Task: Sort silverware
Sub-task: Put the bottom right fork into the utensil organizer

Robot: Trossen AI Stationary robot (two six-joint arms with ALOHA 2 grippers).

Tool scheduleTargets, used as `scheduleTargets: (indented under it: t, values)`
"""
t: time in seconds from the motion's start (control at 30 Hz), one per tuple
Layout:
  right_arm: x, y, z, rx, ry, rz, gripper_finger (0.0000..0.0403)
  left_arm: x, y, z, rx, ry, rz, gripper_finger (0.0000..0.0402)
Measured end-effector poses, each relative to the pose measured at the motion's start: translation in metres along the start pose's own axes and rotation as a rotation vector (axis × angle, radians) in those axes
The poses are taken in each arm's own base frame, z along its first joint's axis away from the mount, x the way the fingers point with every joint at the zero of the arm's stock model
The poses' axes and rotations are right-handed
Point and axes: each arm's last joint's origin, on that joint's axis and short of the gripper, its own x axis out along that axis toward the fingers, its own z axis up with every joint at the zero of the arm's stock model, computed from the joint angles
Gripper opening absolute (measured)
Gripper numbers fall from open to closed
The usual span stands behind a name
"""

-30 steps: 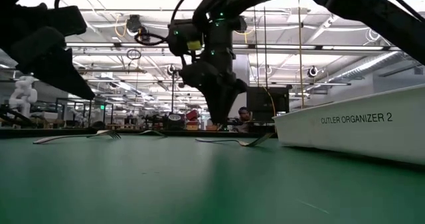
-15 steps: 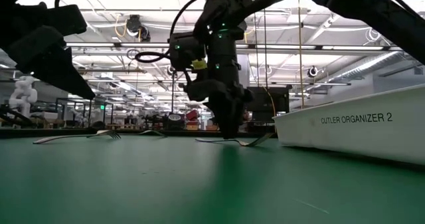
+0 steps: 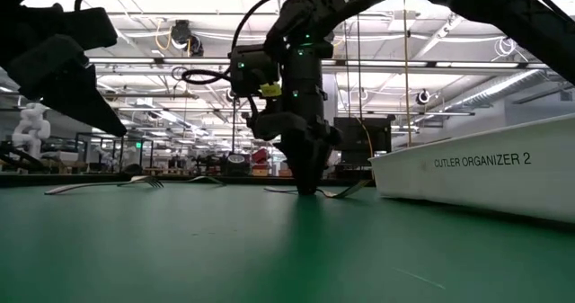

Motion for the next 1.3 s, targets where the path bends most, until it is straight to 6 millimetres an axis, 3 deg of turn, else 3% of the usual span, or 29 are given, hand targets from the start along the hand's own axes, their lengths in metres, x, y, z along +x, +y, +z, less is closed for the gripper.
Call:
scheduleTargets:
  t: [0.17, 0.4, 0.53, 0.8, 0.9, 1.1, 1.3]
  values:
    - [0.006, -0.003, -0.002, -0.021, 0.022, 0.006, 0.01, 0.0, 0.0, 0.0, 0.0, 0.001, 0.0, 0.0199]
    - [0.0, 0.0, 0.0, -0.053, 0.011, 0.007, 0.001, 0.0, 0.0, 0.0, 0.0, -0.002, 0.004, 0.0199]
    - [-0.009, 0.006, 0.004, -0.07, -0.016, 0.017, 0.0009, 0.0, 0.0, 0.0, -0.001, -0.002, 0.004, 0.0199]
    - [-0.047, 0.027, 0.016, -0.124, -0.189, 0.087, 0.0002, 0.0, 0.0, 0.001, 0.0, -0.004, 0.005, 0.0199]
    - [-0.065, 0.037, 0.017, -0.219, -0.244, 0.098, 0.0002, 0.0, 0.0, 0.0, 0.007, -0.003, 0.004, 0.0199]
    - [-0.094, 0.055, 0.0, -0.433, -0.226, 0.07, 0.0001, 0.0, 0.0, 0.0, 0.018, 0.008, -0.003, 0.0199]
    - [-0.102, 0.066, -0.03, -0.592, -0.088, -0.072, 0.0, 0.0, 0.0, 0.0, 0.017, 0.015, -0.008, 0.0199]
